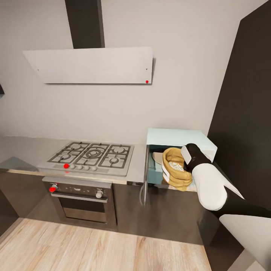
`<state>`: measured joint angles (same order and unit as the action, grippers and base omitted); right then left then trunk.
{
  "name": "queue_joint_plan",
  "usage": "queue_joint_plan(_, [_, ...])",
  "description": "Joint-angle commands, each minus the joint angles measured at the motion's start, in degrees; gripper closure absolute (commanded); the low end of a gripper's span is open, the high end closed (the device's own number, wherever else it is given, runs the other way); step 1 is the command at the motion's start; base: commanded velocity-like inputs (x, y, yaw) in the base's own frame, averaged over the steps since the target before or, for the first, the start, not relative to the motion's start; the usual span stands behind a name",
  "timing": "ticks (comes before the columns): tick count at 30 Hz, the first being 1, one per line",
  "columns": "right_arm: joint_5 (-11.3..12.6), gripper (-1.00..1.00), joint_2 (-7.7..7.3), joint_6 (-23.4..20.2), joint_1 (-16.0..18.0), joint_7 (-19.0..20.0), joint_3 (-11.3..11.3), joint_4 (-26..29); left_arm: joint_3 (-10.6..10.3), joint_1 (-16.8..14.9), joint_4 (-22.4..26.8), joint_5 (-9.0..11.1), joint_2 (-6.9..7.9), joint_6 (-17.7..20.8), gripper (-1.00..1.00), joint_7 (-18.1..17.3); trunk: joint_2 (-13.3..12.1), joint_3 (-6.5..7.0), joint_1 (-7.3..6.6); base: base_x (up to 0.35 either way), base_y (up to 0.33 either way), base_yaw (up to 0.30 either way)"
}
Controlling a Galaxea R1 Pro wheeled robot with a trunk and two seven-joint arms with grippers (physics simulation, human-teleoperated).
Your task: In the kitchen, take the popcorn bag from the countertop, put it into the microwave, and heat it until the popcorn is cooked so the cooked popcorn ends up inside the bag.
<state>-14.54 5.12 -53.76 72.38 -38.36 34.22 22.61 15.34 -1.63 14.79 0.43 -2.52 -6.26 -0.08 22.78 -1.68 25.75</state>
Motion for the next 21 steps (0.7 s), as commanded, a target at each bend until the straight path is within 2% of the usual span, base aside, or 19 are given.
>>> queue_joint_plan(1, [-0.58,1.0,0.07,-0.29,0.1,0.13,0.4,0.08,0.13,-0.04,-0.02,0.03,-0.02,-0.16,-1.0,-0.01,0.14,-0.14,0.04,0.001,0.0,0.0])
queue_joint_plan(3, [-0.58,1.0,0.07,-0.29,0.09,0.14,0.4,0.07,0.13,-0.04,-0.02,0.02,-0.02,-0.15,-1.0,-0.01,0.14,-0.14,0.04,0.04,0.0,0.0])
queue_joint_plan(8, [-0.58,1.0,0.07,-0.29,0.01,0.2,0.4,0.07,0.13,-0.04,-0.02,0.01,0.04,-0.15,-1.0,-0.02,0.14,-0.14,0.04,0.245,0.0,0.0])
queue_joint_plan(21, [-0.58,1.0,0.06,-0.29,-0.08,0.22,0.4,0.07,0.19,-0.02,-0.02,0.09,-0.02,-0.15,-1.0,-0.01,0.14,-0.14,0.04,0.009,0.0,0.0])
